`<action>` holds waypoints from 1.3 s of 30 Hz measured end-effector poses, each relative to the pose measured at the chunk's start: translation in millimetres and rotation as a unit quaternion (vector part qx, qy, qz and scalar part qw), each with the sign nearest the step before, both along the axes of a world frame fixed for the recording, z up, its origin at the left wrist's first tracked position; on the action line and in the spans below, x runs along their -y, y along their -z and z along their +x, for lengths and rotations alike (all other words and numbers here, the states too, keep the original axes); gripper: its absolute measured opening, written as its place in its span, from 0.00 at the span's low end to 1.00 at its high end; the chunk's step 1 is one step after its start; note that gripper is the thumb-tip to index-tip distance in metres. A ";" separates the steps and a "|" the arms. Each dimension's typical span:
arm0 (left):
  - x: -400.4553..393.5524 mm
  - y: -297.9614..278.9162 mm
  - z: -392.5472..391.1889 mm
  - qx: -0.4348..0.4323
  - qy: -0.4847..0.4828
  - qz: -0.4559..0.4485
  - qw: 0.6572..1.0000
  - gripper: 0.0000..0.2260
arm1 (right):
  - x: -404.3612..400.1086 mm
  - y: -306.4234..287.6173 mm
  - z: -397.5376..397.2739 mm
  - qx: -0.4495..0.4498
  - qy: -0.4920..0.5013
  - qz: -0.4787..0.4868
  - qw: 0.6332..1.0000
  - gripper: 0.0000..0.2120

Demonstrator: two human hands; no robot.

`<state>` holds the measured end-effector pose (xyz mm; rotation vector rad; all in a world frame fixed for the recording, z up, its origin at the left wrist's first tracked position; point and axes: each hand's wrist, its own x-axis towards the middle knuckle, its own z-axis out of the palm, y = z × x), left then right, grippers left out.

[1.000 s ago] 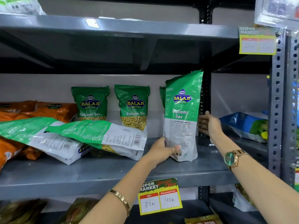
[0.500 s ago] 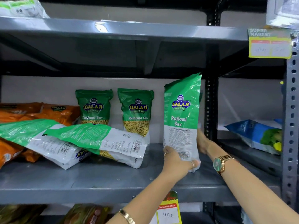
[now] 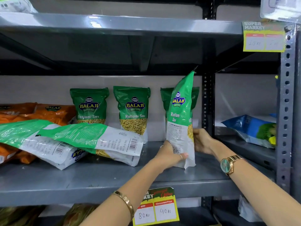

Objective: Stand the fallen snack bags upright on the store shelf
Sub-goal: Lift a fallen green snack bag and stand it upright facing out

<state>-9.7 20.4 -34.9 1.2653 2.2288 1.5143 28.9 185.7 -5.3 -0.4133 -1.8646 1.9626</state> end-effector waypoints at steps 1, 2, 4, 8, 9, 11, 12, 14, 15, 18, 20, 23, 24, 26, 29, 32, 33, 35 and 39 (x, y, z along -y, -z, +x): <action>1.2 -1.4 -2.6 0.009 0.019 -0.006 1.000 0.28 | -1.9 0.3 2.7 0.007 0.005 0.008 1.000 0.19; 2.6 -2.3 -4.1 0.018 0.037 -0.010 0.999 0.26 | -2.8 0.9 5.7 0.012 0.007 0.015 1.000 0.18; 4.4 -4.1 -6.7 0.034 0.060 -0.013 0.998 0.22 | -3.5 2.3 11.4 0.015 0.008 0.019 1.000 0.18; 2.6 -5.4 -13.1 0.035 0.075 -0.017 0.996 0.22 | -1.7 5.5 25.1 -0.012 0.040 0.022 0.999 0.16; 1.9 -6.3 -15.0 0.028 0.074 -0.019 0.997 0.22 | -0.9 5.7 29.4 -0.023 0.049 0.024 0.998 0.16; 0.1 -7.0 -18.4 0.017 0.068 -0.025 0.997 0.20 | -1.0 8.0 37.6 -0.036 0.069 0.029 0.997 0.16; -0.9 -7.4 -19.6 0.009 0.059 -0.029 0.998 0.19 | -2.0 9.3 41.1 -0.036 0.079 0.038 0.996 0.18; -3.3 -7.8 -23.1 -0.011 0.031 -0.034 0.999 0.17 | -4.4 12.5 44.8 -0.020 0.106 0.065 0.992 0.24; -5.1 -7.4 -25.8 -0.020 0.018 -0.034 0.999 0.17 | -4.5 14.1 45.3 -0.009 0.124 0.080 0.989 0.27; -11.4 -4.6 -30.7 -0.030 -0.017 -0.032 0.999 0.14 | -2.4 20.7 40.2 0.005 0.197 0.123 0.973 0.32; -15.5 -1.5 -33.5 -0.025 -0.035 -0.037 0.998 0.13 | -1.2 25.9 36.2 0.008 0.248 0.168 0.954 0.33; -17.5 1.3 -38.0 -0.012 -0.029 -0.045 0.998 0.13 | 0.2 30.7 34.6 0.010 0.271 0.206 0.940 0.33; -17.6 1.2 -39.6 -0.004 -0.023 -0.052 0.998 0.13 | 0.5 30.9 34.6 0.008 0.257 0.195 0.947 0.34; -17.5 1.1 -41.4 0.025 -0.001 -0.062 0.998 0.15 | 1.7 30.8 35.6 -0.002 0.227 0.161 0.961 0.37; -18.4 2.5 -42.6 0.033 0.028 -0.078 0.996 0.19 | 4.2 30.1 37.1 -0.017 0.201 0.118 0.972 0.39; -18.2 4.6 -42.3 0.006 0.019 -0.100 0.995 0.26 | 7.2 29.7 40.7 -0.010 0.179 0.112 0.977 0.40; -17.7 5.1 -41.5 -0.006 0.014 -0.106 0.994 0.28 | 9.8 28.4 43.3 -0.011 0.169 0.108 0.980 0.42; -16.0 5.6 -39.1 -0.022 0.010 -0.110 0.994 0.29 | 13.8 25.6 47.4 -0.022 0.147 0.087 0.985 0.44; -9.7 5.5 -31.1 -0.031 0.011 -0.116 0.993 0.30 | 16.1 24.9 53.4 -0.034 0.138 0.067 0.988 0.39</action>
